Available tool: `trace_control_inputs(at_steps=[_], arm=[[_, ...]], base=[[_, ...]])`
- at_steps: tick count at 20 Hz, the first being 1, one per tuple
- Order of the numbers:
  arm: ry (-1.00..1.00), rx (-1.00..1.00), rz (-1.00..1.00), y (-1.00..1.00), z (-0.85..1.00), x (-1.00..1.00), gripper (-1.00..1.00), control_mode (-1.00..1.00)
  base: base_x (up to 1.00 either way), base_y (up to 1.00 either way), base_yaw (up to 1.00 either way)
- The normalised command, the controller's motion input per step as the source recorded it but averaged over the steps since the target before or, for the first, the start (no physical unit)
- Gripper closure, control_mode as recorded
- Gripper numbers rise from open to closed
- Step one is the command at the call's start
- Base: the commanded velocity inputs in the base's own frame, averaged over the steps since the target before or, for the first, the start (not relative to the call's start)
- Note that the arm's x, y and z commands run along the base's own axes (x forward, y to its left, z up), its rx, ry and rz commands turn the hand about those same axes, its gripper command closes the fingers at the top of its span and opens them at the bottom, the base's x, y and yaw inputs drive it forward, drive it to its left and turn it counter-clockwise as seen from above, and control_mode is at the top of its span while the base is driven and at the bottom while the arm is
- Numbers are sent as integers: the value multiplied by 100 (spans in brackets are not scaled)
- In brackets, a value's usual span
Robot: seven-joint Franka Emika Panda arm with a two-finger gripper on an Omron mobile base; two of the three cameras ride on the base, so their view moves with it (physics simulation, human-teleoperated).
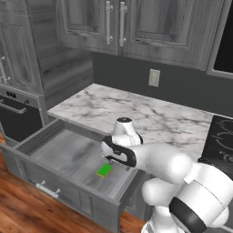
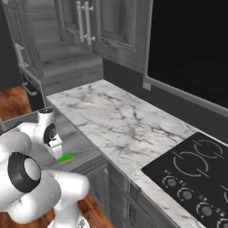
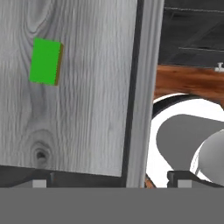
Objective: Restock the sink supplies by placing the sponge and soap dispenser on the counter and next to the sink. Make sure the soap dispenser is upright.
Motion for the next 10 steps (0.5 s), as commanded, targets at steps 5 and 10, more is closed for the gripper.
trace_control_inputs(at_steps=[5, 10], arm=[[3, -5, 0, 0, -30, 10, -100, -100], [0, -3, 0, 1, -28, 4, -100, -100]], base=[[0, 0, 0], [0, 0, 0]])
